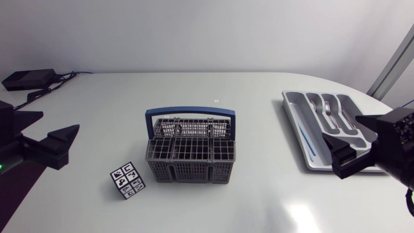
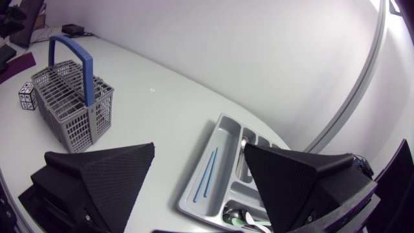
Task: Transfer all utensils from the basket to the drawer tray.
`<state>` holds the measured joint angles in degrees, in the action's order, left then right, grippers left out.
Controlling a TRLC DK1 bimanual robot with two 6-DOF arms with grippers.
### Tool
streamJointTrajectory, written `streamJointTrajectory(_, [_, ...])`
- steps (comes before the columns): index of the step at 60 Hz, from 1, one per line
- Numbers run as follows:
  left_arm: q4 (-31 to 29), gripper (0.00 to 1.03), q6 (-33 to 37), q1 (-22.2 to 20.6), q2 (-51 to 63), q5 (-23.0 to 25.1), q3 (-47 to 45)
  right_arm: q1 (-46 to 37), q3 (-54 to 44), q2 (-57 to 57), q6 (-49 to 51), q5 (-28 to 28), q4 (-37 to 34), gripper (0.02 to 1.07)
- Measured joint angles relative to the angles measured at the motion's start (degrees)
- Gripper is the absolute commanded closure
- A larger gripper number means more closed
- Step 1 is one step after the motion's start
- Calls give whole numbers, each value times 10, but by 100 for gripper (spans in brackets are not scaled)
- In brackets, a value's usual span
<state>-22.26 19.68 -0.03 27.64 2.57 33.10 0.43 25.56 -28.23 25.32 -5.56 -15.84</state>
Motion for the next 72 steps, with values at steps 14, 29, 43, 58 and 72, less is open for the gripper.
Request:
streamJointTrajectory(14, [47,5,-2,3,-64,-1,-80,-2,-64,76,-60,12,42,7])
streamJointTrajectory(29, [98,5,-48,3,-126,-7,-150,-2,-127,147,-121,26,80,7])
streamJointTrajectory(43, [149,5,-105,3,-189,-14,-224,-2,-191,220,-181,40,120,7])
streamJointTrajectory(58, [209,5,-166,3,-256,-22,-301,-2,-244,276,-231,50,148,7])
streamJointTrajectory(72, [222,6,-183,3,-273,-26,-306,-2,-244,280,-237,50,148,7])
